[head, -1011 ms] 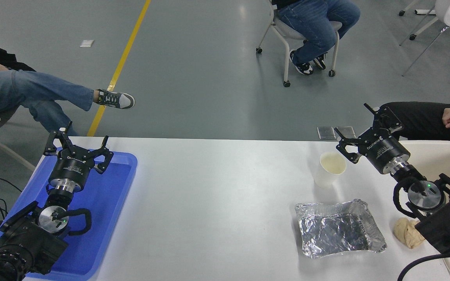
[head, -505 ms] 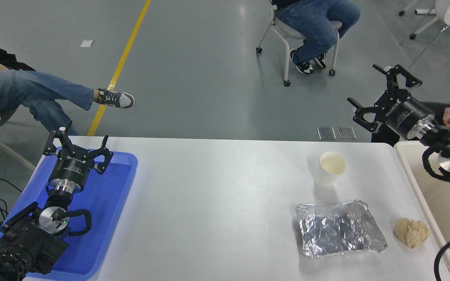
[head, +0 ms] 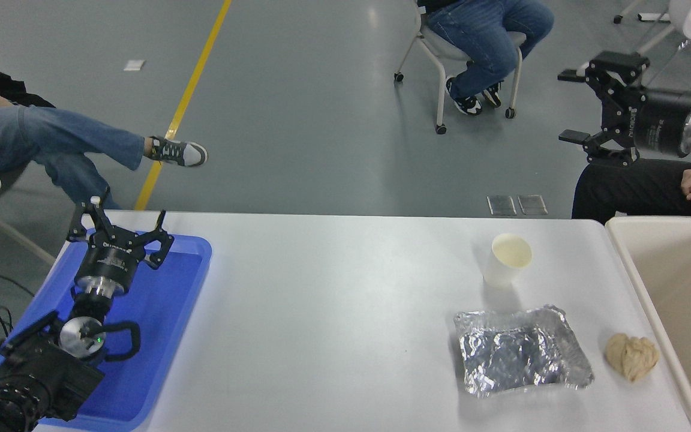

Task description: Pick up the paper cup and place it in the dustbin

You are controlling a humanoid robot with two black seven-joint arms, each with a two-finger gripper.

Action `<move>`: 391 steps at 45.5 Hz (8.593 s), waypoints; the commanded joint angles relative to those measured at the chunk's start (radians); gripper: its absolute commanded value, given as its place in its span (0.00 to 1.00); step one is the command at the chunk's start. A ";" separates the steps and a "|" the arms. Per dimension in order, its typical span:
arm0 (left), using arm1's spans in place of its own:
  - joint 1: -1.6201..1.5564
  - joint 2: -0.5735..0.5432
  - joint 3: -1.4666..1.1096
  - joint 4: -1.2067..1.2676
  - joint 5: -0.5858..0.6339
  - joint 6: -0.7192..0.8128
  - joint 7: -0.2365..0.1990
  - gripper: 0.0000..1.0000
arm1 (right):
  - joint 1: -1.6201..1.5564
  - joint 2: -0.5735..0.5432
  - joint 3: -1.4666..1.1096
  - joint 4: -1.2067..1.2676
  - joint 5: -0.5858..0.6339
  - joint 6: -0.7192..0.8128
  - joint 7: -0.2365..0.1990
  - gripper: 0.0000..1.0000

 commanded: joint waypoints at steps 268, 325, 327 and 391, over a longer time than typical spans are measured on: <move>0.000 0.004 -0.001 -0.002 0.000 0.000 0.000 1.00 | 0.710 0.293 -0.995 0.390 -0.298 -0.198 -0.012 0.00; 0.000 0.003 0.000 0.001 0.000 0.000 -0.001 1.00 | 0.511 -0.035 -1.022 0.028 -0.520 -0.171 -0.004 0.00; 0.000 0.003 0.000 0.001 0.000 0.000 -0.001 1.00 | 0.456 -0.056 -0.980 -0.014 -0.520 -0.174 -0.002 0.00; 0.000 0.001 0.000 -0.002 0.000 0.000 -0.001 1.00 | -0.749 0.180 0.103 -0.624 -0.373 -0.580 -0.013 0.00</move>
